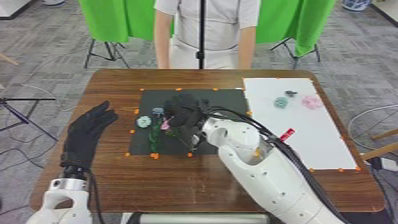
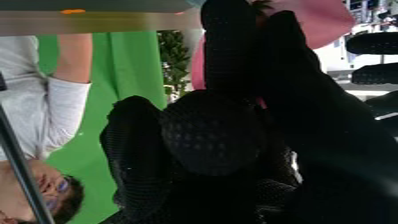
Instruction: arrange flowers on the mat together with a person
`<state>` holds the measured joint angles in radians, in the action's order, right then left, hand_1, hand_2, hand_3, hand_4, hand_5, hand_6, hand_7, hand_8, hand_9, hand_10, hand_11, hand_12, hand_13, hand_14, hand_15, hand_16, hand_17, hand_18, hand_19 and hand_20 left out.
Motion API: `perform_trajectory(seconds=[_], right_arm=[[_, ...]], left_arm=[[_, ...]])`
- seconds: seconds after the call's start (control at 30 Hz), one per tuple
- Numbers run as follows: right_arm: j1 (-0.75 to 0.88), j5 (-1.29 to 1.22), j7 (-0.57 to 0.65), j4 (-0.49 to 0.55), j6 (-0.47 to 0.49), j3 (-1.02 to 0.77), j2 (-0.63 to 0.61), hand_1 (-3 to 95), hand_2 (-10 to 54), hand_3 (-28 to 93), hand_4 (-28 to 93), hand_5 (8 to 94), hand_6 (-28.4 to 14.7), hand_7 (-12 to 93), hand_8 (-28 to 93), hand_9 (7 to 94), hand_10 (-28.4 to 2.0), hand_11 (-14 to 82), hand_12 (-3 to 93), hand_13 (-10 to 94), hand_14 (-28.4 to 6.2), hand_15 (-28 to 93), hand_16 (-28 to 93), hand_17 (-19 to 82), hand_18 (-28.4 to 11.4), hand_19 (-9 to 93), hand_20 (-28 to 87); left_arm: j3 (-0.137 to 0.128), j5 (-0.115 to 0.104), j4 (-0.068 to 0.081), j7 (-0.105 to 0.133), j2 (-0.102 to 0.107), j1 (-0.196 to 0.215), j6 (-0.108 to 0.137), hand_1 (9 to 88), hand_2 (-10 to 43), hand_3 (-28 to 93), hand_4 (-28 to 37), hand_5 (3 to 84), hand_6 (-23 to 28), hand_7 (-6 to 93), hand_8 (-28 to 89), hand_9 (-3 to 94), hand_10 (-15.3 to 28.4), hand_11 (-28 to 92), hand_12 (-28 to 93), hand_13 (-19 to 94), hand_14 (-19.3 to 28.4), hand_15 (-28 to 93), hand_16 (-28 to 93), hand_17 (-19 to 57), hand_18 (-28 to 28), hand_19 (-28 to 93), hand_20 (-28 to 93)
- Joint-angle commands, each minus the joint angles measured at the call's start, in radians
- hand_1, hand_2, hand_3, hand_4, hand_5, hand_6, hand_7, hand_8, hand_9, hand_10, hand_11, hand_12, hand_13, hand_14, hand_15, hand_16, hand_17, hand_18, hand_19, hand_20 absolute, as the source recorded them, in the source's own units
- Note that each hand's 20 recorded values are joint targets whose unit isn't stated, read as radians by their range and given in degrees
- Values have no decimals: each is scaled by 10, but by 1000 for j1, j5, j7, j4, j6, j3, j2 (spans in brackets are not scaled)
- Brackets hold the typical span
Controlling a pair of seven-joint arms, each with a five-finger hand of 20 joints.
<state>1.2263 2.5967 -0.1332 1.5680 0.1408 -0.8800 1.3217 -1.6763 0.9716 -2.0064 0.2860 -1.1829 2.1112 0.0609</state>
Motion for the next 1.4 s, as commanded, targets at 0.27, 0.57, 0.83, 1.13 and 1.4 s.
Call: perform_trajectory(seconds=[0.27, 0.57, 0.83, 1.13, 1.4], right_arm=[[30, 44, -10, 7, 8, -9, -40, 569, -95, 582, -245, 786, 55, 192, -6, 937, -70, 124, 334, 937, 6, 602, 257, 668, -133, 932, 489], [28, 35, -15, 10, 13, -14, -44, 538, -95, 569, -242, 754, 51, 196, -13, 926, -78, 153, 307, 937, 6, 600, 264, 667, -134, 932, 492], [19, 28, -8, 22, 40, -17, -44, 427, -95, 697, -276, 705, 58, 192, -91, 905, -88, 220, 224, 937, 4, 597, 269, 665, -137, 932, 493], [11, 28, -11, 31, 30, -35, -44, 408, -95, 705, -282, 683, 58, 191, -140, 903, -90, 230, 207, 937, 3, 596, 269, 663, -138, 932, 494], [-2, 29, -7, 41, 9, -66, -50, 403, -95, 700, -282, 676, 59, 191, -141, 907, -91, 238, 209, 937, 1, 597, 269, 662, -139, 932, 493]], left_arm=[[1, -2, 6, -6, -7, 7, -19, 228, 11, 667, -220, 469, 29, 121, -56, 441, 126, 159, 150, 354, 169, 124, 64, 56, 134, 63, 201], [-1, 0, 9, -4, -8, 5, -27, 226, -5, 670, -212, 466, 28, 122, -56, 437, 125, 156, 150, 353, 169, 123, 65, 54, 136, 62, 200], [0, 2, 11, -3, -8, 1, -28, 229, -18, 669, -202, 464, 27, 122, -56, 437, 124, 155, 152, 353, 169, 119, 65, 53, 137, 60, 202], [1, 1, 13, -4, -8, -1, -27, 236, -24, 665, -197, 463, 25, 123, -56, 437, 125, 154, 152, 353, 168, 118, 67, 52, 138, 59, 203], [0, 0, 10, -3, -8, 3, -26, 239, -28, 662, -194, 463, 24, 124, -56, 436, 124, 153, 153, 353, 168, 117, 68, 51, 139, 61, 202]])
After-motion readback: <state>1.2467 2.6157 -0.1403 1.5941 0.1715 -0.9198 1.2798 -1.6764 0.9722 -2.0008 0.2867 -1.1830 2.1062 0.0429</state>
